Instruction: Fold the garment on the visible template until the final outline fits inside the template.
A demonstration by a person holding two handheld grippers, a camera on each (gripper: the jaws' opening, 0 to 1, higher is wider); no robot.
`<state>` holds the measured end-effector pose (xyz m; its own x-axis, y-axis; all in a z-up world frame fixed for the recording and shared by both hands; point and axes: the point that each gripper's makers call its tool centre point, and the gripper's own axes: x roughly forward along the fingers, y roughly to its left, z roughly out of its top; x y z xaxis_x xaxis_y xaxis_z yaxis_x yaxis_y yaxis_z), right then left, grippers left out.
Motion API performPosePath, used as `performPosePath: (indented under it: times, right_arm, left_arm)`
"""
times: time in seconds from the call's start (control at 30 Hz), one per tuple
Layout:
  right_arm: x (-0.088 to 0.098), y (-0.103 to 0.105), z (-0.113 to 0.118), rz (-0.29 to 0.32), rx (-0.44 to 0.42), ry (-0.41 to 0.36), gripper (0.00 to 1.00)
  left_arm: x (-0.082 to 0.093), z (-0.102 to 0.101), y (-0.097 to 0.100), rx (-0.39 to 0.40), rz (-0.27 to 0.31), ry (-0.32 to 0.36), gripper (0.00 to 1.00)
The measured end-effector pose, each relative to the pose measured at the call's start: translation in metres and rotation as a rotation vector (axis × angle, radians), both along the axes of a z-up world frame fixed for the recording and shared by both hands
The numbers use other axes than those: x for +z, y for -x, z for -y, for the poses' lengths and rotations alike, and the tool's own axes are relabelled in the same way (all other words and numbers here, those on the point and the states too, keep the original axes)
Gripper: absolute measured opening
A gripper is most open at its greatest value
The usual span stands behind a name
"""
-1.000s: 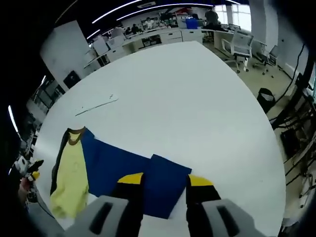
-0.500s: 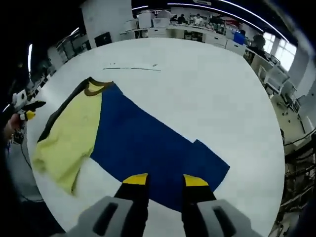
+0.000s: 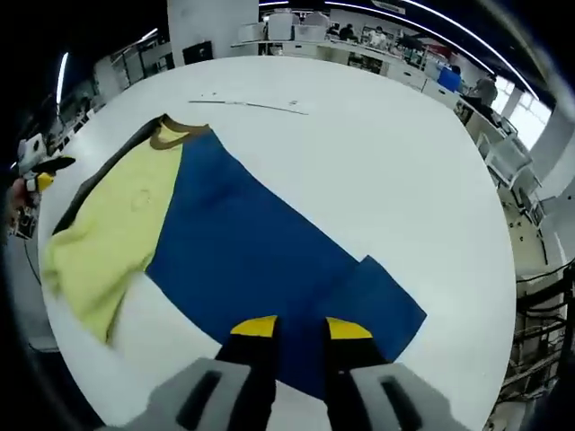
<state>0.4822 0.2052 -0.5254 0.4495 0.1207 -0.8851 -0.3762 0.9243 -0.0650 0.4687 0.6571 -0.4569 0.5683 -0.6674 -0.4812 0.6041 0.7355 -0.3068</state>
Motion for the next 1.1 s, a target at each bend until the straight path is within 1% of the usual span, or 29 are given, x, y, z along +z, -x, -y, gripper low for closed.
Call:
performPosePath:
  times: [0.17,0.23,0.3,0.43,0.47,0.57,0.6,0.73,0.8,0.87,0.97,1.07,1.1]
  right_arm:
    - [-0.005,-0.001,0.002,-0.012,-0.008,0.007,0.10]
    - [-0.003,-0.001,0.003,-0.004,-0.010,0.010,0.06]
    - [0.000,0.000,0.004,0.001,-0.019,0.002,0.00]
    - [0.010,0.000,0.012,0.036,-0.053,-0.014,0.00]
    - [0.014,0.001,0.018,0.045,-0.063,-0.009,0.00]
    - [0.026,0.004,0.032,0.085,-0.135,-0.033,0.00]
    - [0.029,0.007,0.040,0.095,-0.161,-0.040,0.00]
    - [0.034,0.020,0.068,0.107,-0.236,-0.034,0.00]
    - [0.036,0.026,0.081,0.122,-0.303,-0.060,0.00]
    - [0.037,0.031,0.094,0.137,-0.361,-0.069,0.00]
    - [0.039,0.039,0.105,0.153,-0.435,-0.099,0.00]
    - [0.041,0.050,0.110,0.160,-0.484,-0.110,0.00]
    - [0.040,0.054,0.113,0.161,-0.495,-0.098,0.00]
  left_arm:
    - [-0.002,-0.003,0.000,0.002,-0.004,-0.003,0.58]
    - [-0.002,-0.003,0.000,0.006,-0.004,-0.002,0.58]
    - [-0.002,-0.004,0.000,0.006,-0.005,-0.004,0.58]
    - [-0.002,-0.005,0.000,0.009,-0.005,-0.004,0.58]
    - [-0.002,-0.005,0.000,0.010,-0.005,-0.002,0.58]
    - [-0.003,-0.003,0.001,0.007,-0.004,-0.005,0.58]
    - [-0.003,-0.003,0.002,0.007,-0.004,-0.003,0.58]
    - [-0.003,0.000,0.003,0.004,-0.005,-0.001,0.58]
    - [-0.003,0.001,0.003,0.003,-0.005,0.001,0.57]
    - [-0.004,0.002,0.003,0.001,-0.008,0.002,0.57]
    - [-0.003,0.004,0.004,-0.004,-0.008,0.001,0.57]
    - [-0.003,0.004,0.004,-0.004,-0.010,0.000,0.57]
    - [-0.004,0.004,0.004,-0.003,-0.010,-0.001,0.57]
